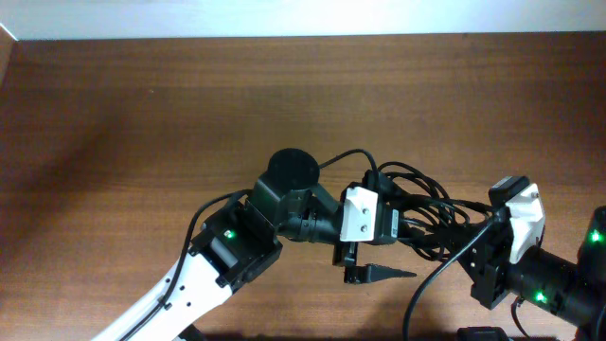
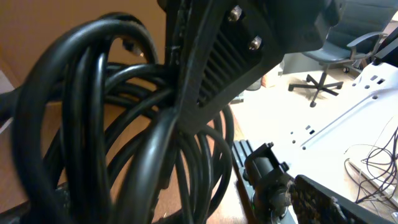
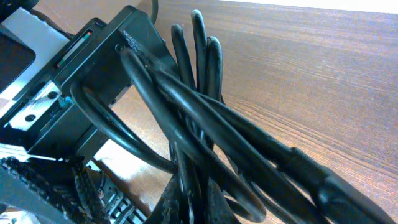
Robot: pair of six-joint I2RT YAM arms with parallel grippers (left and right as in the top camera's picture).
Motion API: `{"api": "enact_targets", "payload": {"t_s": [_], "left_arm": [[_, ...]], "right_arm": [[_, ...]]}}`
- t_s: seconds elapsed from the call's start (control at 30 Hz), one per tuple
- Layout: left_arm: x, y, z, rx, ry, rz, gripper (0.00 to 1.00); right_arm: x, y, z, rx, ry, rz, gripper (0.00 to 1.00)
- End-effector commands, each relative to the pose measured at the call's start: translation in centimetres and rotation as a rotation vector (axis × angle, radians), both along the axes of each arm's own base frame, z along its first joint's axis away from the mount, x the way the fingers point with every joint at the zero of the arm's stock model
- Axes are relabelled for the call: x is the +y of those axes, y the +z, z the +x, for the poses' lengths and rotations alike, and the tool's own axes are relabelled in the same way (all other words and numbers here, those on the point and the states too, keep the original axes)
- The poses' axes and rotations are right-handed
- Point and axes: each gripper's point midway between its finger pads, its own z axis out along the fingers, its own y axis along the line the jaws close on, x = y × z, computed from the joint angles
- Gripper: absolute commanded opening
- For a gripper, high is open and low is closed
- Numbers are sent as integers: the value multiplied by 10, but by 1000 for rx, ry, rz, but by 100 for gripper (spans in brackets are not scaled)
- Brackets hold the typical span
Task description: Untangle cables
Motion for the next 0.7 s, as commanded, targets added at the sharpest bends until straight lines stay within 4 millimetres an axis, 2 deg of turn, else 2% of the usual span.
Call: {"api": "enact_targets", "payload": {"t_s": [0.0,0.2,0.3,0.47,0.67], "left_arm": [[-3,5,-5,2,-16,-9,99],[-3,5,-4,2,-16,-8,99],[-3,5,-4,2,-16,-9,99],[-1,-4,-6,37,-16,27,98],[-1,-3,-6,34,-15,24,99]], "right_arm": [[0,2,0,-11,0,6,4],[-11,-4,7,-11,-64,-49,4],[-28,-12,14,-5,-149,-123,4],[-28,-13,13,3,-150,-126,4],[-29,-14,13,3,-156,-131,4]]}}
